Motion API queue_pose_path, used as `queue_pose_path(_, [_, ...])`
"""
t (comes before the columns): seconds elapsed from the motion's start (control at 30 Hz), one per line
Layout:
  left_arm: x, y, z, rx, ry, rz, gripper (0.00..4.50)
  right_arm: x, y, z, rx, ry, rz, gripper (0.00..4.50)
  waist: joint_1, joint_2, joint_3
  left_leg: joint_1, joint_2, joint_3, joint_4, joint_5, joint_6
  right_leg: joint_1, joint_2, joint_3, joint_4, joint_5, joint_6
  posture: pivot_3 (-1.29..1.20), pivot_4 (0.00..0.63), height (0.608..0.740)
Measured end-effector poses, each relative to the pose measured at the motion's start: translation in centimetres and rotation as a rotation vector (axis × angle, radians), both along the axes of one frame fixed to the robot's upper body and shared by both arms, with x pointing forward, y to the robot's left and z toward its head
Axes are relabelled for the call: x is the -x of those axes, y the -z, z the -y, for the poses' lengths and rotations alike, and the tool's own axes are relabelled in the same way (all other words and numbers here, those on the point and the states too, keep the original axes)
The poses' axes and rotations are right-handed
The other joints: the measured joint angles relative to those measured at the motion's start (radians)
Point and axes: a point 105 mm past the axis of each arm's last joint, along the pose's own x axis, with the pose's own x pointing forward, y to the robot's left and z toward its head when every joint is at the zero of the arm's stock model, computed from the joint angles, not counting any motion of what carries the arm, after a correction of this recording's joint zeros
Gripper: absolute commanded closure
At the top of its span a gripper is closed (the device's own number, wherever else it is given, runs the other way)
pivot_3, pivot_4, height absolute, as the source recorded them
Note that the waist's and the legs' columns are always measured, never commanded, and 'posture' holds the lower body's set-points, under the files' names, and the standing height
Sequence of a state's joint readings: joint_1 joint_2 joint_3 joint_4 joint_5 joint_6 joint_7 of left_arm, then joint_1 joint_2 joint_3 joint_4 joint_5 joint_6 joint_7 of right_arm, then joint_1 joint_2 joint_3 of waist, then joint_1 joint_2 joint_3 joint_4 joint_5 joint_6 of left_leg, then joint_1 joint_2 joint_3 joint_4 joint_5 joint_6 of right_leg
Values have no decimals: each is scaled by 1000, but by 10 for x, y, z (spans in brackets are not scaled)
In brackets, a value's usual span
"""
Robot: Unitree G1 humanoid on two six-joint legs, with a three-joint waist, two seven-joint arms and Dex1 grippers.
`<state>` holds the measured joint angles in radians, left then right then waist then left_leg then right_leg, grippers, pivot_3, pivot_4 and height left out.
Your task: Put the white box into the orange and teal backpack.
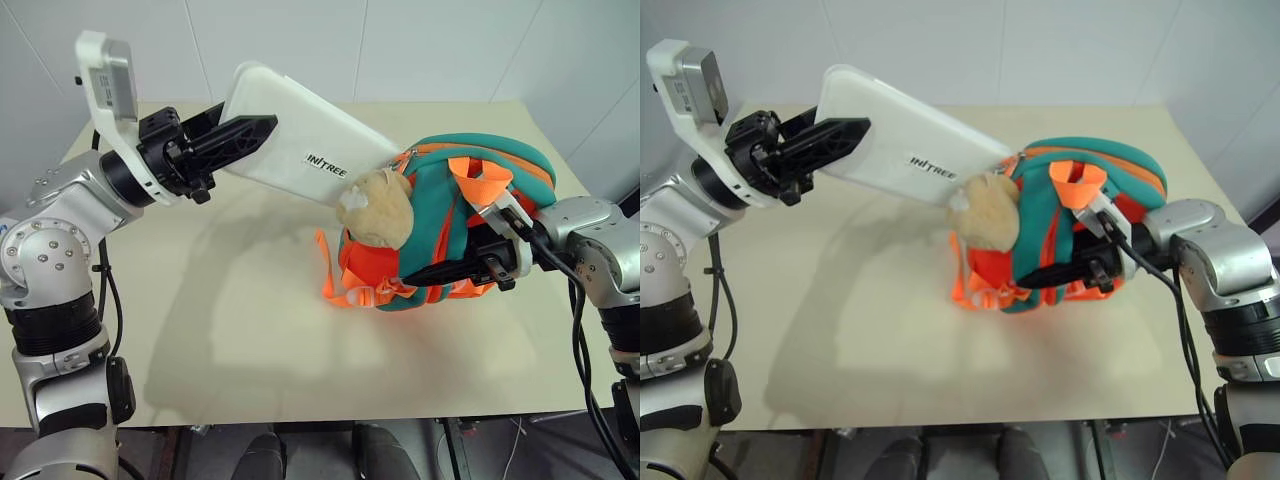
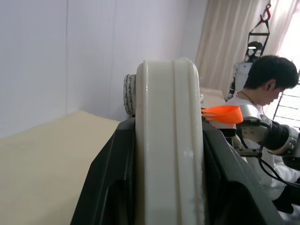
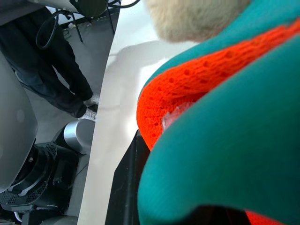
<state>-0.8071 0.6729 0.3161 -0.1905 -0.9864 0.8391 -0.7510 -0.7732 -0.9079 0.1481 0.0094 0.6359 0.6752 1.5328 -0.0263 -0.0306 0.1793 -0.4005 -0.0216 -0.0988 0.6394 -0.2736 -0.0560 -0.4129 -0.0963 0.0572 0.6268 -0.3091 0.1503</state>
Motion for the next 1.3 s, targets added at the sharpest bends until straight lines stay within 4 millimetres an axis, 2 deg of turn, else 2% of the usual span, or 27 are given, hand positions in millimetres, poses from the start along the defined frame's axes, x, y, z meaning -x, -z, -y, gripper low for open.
queue_pose_path(0.27, [7, 12, -7, -47, 30, 19, 3124, 0, 1, 0, 0, 0, -1, 3845, 0, 0, 0, 0, 0, 0, 0, 0, 0, 0, 0, 0, 0, 0, 0, 0, 150, 740])
queue_pose_path(0.5, [8, 11, -10, -71, 27, 72, 3124, 5, -3, -1, -26, -21, 2, 3845, 0, 0, 0, 0, 0, 0, 0, 0, 0, 0, 0, 0, 0, 0, 0, 0, 150, 740])
queue_pose_path(0.67, [-3, 13, -16, -73, 0, 76, 3124, 8, -5, -1, -29, -36, 19, 3845, 0, 0, 0, 0, 0, 0, 0, 0, 0, 0, 0, 0, 0, 0, 0, 0, 150, 740])
queue_pose_path(0.8, [-24, 13, -18, -60, -24, 92, 3124, 6, -5, 0, -24, -30, 37, 3845, 1, 0, 0, 0, 0, 0, 2, 0, 0, 1, 0, 0, 1, 0, 0, 0, 150, 740])
queue_pose_path(1.03, [-39, 14, -8, -28, 6, 117, 3124, 5, -5, -1, -23, -27, 38, 3845, 2, 0, 0, -1, 0, 0, 5, -2, 3, 1, 0, -1, 0, 1, 1, 0, 150, 740])
queue_pose_path(1.2, [-42, 7, 6, 24, 59, 132, 3124, 5, -5, -1, -25, -28, 38, 3845, 5, 0, 0, -2, -1, 0, 6, -2, 4, 1, 0, -1, 0, 1, 2, 0, 150, 740])
queue_pose_path(1.3, [-40, -4, 14, 73, 109, 132, 3124, 5, -4, -1, -24, -27, 39, 3845, 7, 0, 0, -3, -1, 0, 7, -2, 4, 1, 0, -1, 0, 1, 2, 0, 150, 740])
